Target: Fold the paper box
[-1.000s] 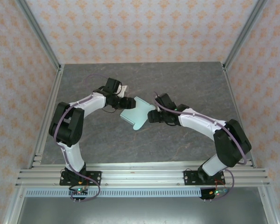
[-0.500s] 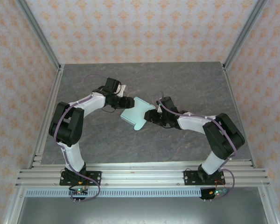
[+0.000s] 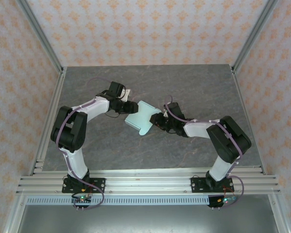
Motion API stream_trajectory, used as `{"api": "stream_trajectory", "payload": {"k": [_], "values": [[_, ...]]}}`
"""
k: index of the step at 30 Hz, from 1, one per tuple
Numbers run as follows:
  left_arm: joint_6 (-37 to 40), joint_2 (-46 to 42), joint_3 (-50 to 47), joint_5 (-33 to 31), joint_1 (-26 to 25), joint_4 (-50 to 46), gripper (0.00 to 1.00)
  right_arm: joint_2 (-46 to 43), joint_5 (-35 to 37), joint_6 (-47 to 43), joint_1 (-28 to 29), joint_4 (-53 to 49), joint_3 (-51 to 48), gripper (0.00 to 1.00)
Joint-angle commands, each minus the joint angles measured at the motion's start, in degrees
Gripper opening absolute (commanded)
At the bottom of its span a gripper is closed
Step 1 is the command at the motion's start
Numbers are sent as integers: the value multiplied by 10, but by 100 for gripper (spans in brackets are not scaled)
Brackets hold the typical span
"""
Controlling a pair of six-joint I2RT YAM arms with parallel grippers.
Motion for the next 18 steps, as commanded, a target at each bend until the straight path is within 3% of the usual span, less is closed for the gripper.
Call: {"api": "stream_trajectory", "payload": {"k": [1,11,18], "values": [[10,3,-11,-5,9,-7,54,7,10,20,-5,51,-15,31],[4,12,-22,10,14,-2,39,4,24,53,-6,123,-40,18],[-9,17,-33,37,15,17,37,0,31,73,-6,178,-54,11]]}}
